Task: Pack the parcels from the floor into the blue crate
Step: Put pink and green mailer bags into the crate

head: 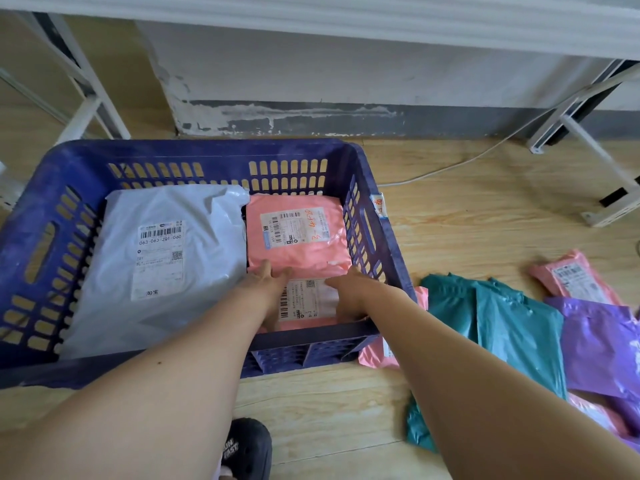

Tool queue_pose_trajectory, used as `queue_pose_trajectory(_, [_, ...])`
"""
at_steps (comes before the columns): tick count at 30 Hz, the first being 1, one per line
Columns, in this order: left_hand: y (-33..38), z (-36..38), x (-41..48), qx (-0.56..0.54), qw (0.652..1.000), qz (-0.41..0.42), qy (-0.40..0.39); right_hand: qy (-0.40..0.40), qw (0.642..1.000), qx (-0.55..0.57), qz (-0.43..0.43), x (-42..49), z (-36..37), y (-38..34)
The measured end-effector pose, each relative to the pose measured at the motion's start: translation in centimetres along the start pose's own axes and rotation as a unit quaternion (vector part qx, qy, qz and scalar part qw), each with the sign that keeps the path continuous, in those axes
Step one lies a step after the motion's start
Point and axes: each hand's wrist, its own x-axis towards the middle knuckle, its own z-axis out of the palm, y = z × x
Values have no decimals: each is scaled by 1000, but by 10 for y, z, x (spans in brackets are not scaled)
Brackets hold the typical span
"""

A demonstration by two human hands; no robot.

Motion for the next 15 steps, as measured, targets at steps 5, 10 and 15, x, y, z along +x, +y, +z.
queue_pose_trajectory(5, [5,-5,-3,21,999,-6,-33,-19,1000,-16,2,-2,-4,-3])
queue_pose_trajectory(10, [7,-9,-10,-4,999,-7,-45,4,1000,2,1,-9,-6,-6])
queue_pose_trajectory(15, [2,-18,-21,-30,999,-5,32,94,994,48,-36,-33,-13,-3])
